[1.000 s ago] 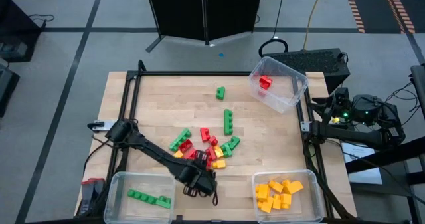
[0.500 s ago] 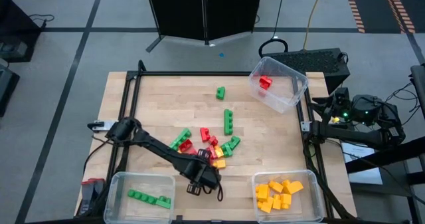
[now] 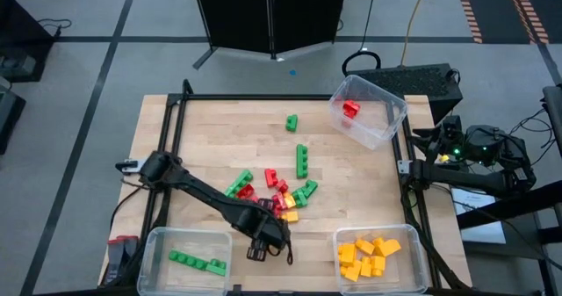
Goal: Sort blocks
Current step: Put the yellow game piece into the bottom right transparent bin
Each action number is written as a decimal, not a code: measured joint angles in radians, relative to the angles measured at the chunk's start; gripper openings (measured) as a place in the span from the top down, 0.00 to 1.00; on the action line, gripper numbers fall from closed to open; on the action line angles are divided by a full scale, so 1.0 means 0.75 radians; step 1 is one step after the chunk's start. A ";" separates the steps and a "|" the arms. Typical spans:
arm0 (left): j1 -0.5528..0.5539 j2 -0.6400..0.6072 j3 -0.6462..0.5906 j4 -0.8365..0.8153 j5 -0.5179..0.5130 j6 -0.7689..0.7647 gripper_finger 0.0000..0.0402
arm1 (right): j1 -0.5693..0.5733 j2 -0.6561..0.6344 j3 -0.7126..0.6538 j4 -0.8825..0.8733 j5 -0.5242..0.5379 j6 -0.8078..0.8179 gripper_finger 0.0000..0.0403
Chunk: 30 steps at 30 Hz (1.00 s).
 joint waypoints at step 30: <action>-0.016 -0.046 0.003 0.102 0.017 -1.239 0.43 | 0.000 0.000 -0.001 0.000 -0.002 -0.003 0.48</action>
